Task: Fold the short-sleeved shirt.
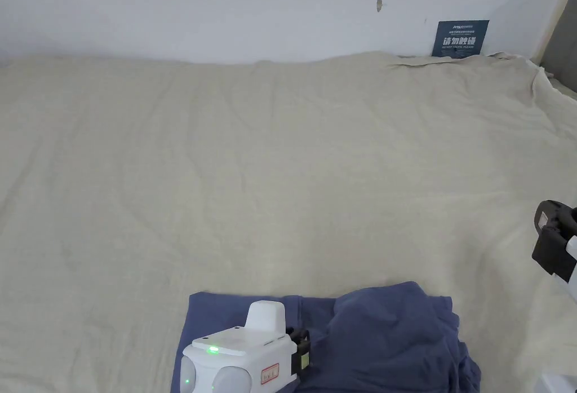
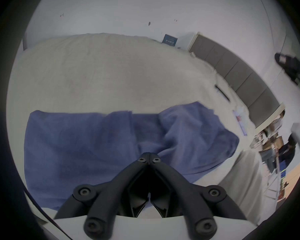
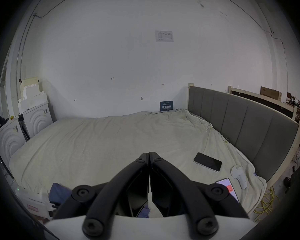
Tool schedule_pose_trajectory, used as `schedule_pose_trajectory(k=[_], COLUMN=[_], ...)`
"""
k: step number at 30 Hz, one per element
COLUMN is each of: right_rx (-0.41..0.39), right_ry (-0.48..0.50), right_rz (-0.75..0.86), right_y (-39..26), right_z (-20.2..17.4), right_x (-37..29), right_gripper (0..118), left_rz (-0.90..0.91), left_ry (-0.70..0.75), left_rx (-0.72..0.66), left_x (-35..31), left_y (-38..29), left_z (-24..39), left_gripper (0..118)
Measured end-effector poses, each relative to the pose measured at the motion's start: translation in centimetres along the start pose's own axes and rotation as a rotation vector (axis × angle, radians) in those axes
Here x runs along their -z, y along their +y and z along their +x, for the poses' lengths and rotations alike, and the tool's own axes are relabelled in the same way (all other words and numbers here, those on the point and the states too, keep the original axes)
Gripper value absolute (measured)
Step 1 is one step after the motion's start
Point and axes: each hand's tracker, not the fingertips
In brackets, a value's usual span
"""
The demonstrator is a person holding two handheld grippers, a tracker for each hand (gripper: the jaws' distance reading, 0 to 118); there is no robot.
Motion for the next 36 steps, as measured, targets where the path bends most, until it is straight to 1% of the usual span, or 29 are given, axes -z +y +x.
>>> schedule_pose_trajectory(k=[3,5,10,13,17,20,21,22,24,26,27,28,31,32,36], right_rx=[-0.001,0.001,-0.005,-0.003,0.002,-0.005,-0.004,0.000,0.000,-0.004,-0.005,-0.007,-0.009,-0.012,-0.010], right_ry=[-0.001,0.003,0.005,0.006,0.012,0.014,0.016,0.020,0.019,0.015,0.015,0.014,0.015,0.013,0.010], right_rz=[0.001,0.004,0.004,0.001,-0.007,-0.012,-0.014,-0.014,-0.019,-0.021,-0.023,-0.025,-0.033,-0.035,-0.042], right_y=[0.1,0.2,0.3,0.3,0.1,0.0,-0.1,-0.1,0.0,0.1,0.1,0.1,0.1,0.1,0.0], right_z=[-0.1,-0.2,-0.5,-0.6,-0.7,-0.9,-0.9,-0.9,-1.0,-1.3,-1.4,-1.5,-1.7,-1.7,-1.7], right_x=[0.0,-0.1,-0.1,0.0,0.2,0.4,0.4,0.5,0.6,0.5,0.5,0.5,0.4,0.4,0.4], right_gripper=[0,0,0,0,0,0,0,0,0,0,0,0,0,0,0], left_rz=[0.030,0.052,0.083,0.094,0.034,-0.045,-0.068,-0.064,-0.094,-0.132,-0.132,-0.141,-0.149,-0.151,-0.172], left_ry=[-0.014,-0.022,-0.057,-0.018,-0.025,-0.050,-0.065,-0.071,-0.067,-0.069,-0.069,-0.070,-0.067,-0.075,-0.084], left_rx=[0.015,0.001,-0.129,-0.182,-0.263,-0.288,-0.289,-0.299,-0.334,-0.365,-0.376,-0.378,-0.382,-0.385,-0.382], left_x=[-2.3,-4.3,-8.0,-9.4,-9.6,-8.9,-8.7,-8.4,-7.5,-6.6,-6.3,-5.8,-4.7,-5.1,-3.3], left_y=[1.8,3.3,5.6,6.1,5.8,5.3,5.0,4.7,4.3,4.1,3.9,3.9,3.8,3.7,3.7], left_z=[-0.6,-1.9,-7.3,-10.7,-14.9,-17.2,-17.8,-18.4,-19.9,-20.8,-21.0,-21.8,-22.0,-21.1,-21.7], left_gripper=[0,0,0,0,0,0,2,7,28,53,56,56,62,62,62])
